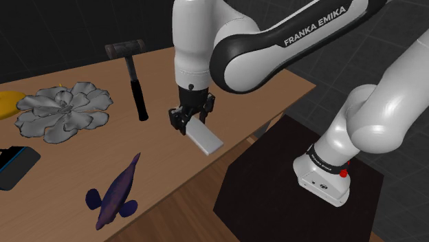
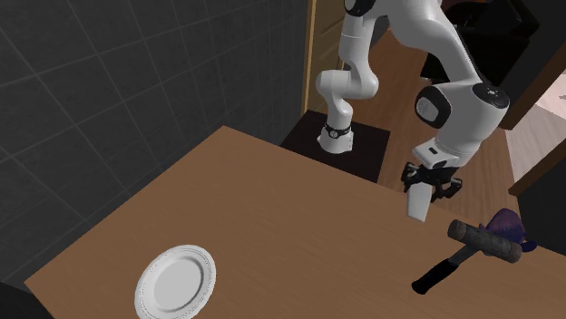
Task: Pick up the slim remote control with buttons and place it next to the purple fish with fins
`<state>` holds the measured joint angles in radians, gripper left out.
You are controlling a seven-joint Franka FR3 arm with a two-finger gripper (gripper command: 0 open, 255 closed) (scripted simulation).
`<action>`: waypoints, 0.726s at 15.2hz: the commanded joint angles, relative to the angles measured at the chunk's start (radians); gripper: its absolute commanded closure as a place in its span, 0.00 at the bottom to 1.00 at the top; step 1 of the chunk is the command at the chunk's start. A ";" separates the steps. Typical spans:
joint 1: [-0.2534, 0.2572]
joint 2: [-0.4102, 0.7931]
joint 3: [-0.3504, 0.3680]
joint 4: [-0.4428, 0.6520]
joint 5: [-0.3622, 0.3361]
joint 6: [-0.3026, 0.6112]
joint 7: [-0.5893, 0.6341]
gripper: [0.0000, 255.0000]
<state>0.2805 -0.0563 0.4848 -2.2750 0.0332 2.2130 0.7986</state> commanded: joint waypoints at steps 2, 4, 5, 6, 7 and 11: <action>0.000 0.024 0.002 -0.017 -0.013 0.039 0.009 1.00; 0.000 0.042 0.003 -0.028 -0.024 0.067 0.017 1.00; 0.000 0.051 0.003 -0.034 -0.030 0.080 0.021 1.00; 0.000 0.061 0.003 -0.039 -0.036 0.094 0.026 1.00; 0.000 0.071 0.003 -0.043 -0.042 0.107 0.030 1.00; 0.001 0.112 0.002 -0.060 -0.071 0.161 0.051 1.00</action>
<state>0.2815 0.0436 0.4874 -2.3295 -0.0284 2.3559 0.8432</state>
